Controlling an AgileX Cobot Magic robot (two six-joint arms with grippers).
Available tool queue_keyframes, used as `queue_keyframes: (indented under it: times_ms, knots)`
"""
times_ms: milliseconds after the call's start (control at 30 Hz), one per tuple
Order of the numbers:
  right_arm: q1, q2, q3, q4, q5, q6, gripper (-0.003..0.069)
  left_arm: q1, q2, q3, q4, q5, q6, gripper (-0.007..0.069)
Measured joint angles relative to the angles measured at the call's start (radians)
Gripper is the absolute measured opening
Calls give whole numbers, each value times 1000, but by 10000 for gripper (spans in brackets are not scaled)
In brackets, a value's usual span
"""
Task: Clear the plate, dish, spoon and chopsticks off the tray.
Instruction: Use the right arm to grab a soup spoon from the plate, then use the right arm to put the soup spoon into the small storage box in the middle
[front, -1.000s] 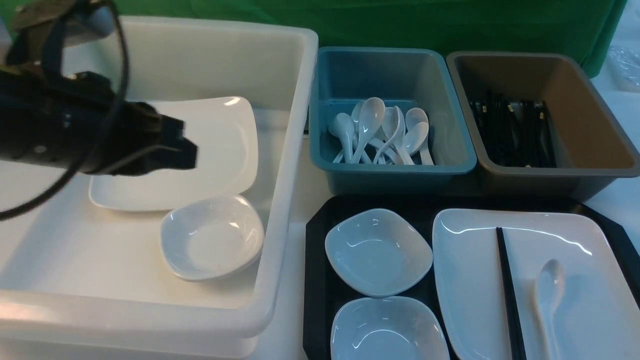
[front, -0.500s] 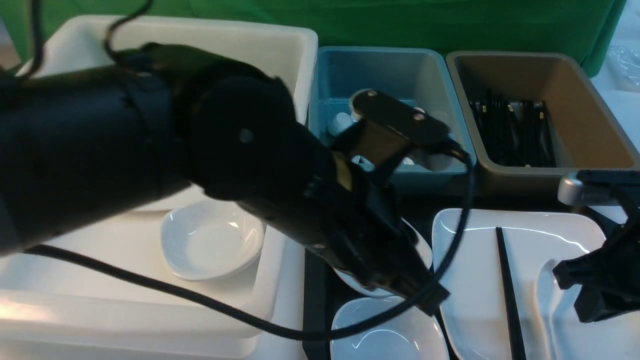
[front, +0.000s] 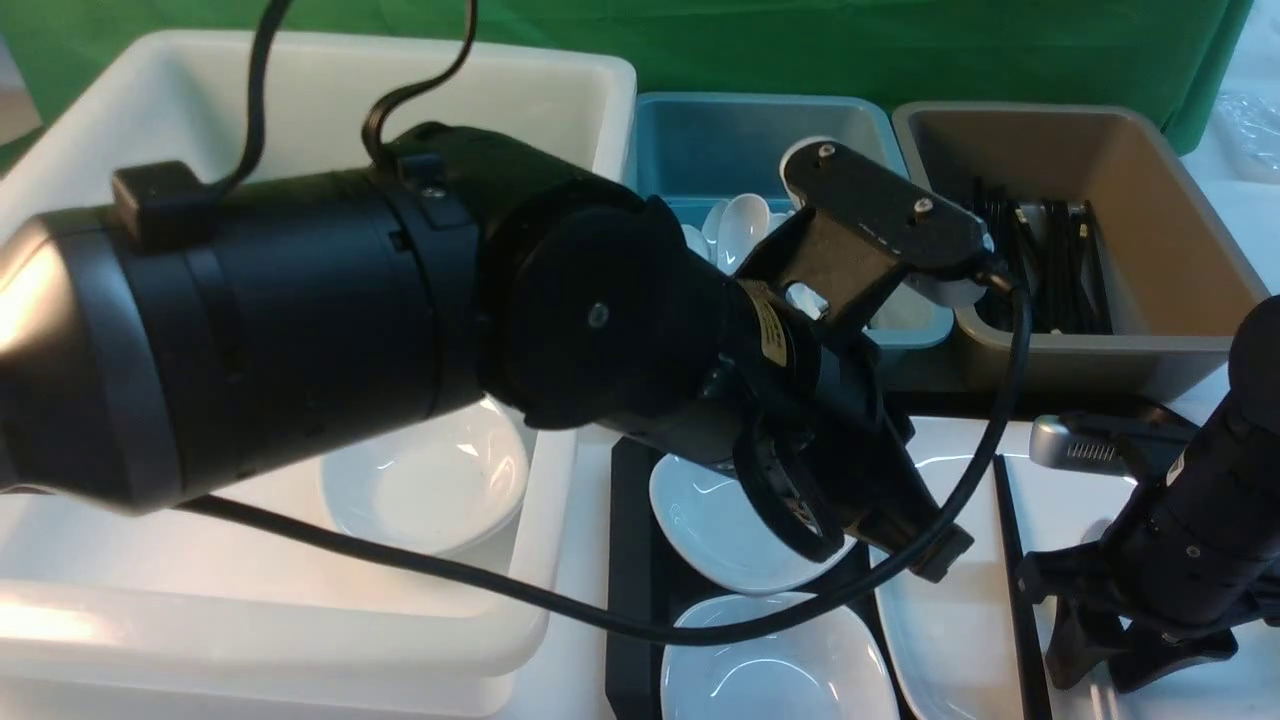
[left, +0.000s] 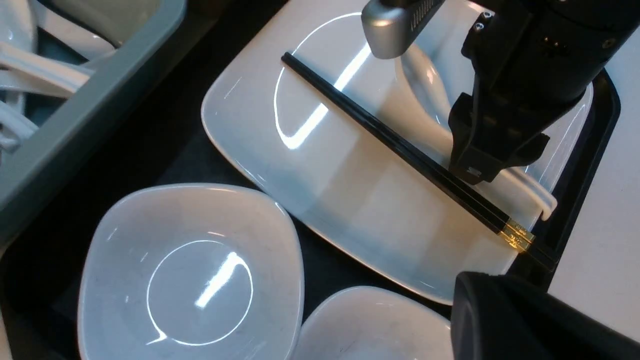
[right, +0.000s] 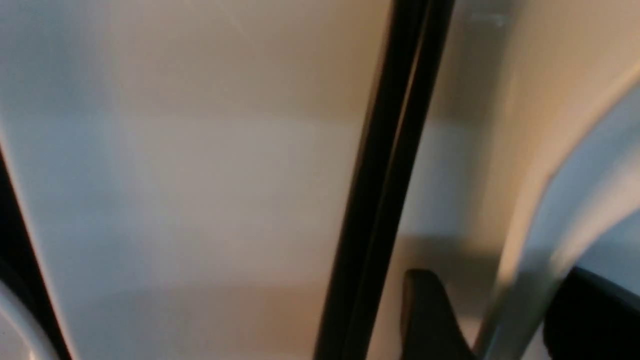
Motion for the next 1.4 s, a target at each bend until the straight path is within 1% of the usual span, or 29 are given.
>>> queue_keyframes:
  times_ms: [100,167,200,300,400,500,533,567,600,667,700,767,867,900,933,1000,1067,1100,1167,1200,1233,1267,1333,1367,1400]
  knots:
    - [0,6,-4,-1,1,-10,318,0,0,0,9,-1,0,21]
    - [0,8,-4,-2,1,-22,229,0,0,0,10,-2,0,21]
    - [0,8,-4,0,0,-32,151,0,0,0,14,-8,0,21]
    - [0,-2,-6,0,3,-40,152,0,0,0,18,-24,0,21]
    - [0,-68,-11,0,15,-41,155,5,0,0,42,-50,-2,21]
    - [0,-128,-46,0,32,-42,155,25,-1,-11,67,-52,-40,21]
    - [0,-170,-103,9,43,-50,155,54,-6,-25,83,-49,-69,21]
    - [0,-170,-111,9,46,-50,155,58,-5,-28,83,-49,-73,21]
    - [0,-186,-184,28,53,-70,155,106,-20,-44,95,-48,-89,21]
    - [0,-186,-235,47,53,-86,155,136,-31,-57,99,-48,-95,21]
    - [1,-177,-311,73,53,-107,155,181,-45,-68,102,-49,-107,21]
    - [17,-122,-458,115,55,-140,155,253,-70,-78,105,-49,-138,21]
    - [46,-33,-620,134,58,-156,155,335,-90,-80,105,-39,-177,21]
    - [64,31,-716,139,61,-164,155,367,-97,-81,103,-17,-186,21]
    - [67,40,-730,139,61,-164,155,377,-97,-81,103,-14,-186,21]
    - [94,155,-895,146,58,-166,155,429,-100,-81,99,45,-195,21]
    - [107,258,-1011,148,47,-140,155,444,-100,-81,96,104,-198,21]
    - [109,267,-1011,148,47,-137,155,444,-100,-81,96,104,-198,21]
    - [111,371,-1128,149,39,-92,156,445,-100,-81,87,166,-198,21]
    - [111,385,-1135,149,38,-88,156,445,-100,-81,83,168,-197,21]
    - [111,411,-1166,148,36,-72,166,444,-100,-81,76,181,-195,21]
    - [111,444,-1189,147,35,-50,193,444,-100,-81,60,192,-186,21]
    - [111,483,-1216,146,27,-33,308,444,-101,-81,19,216,-162,21]
    - [111,487,-1217,146,26,-32,330,444,-101,-81,1,222,-155,21]
    - [111,499,-1222,144,23,-30,421,444,-101,-81,-28,228,-135,21]
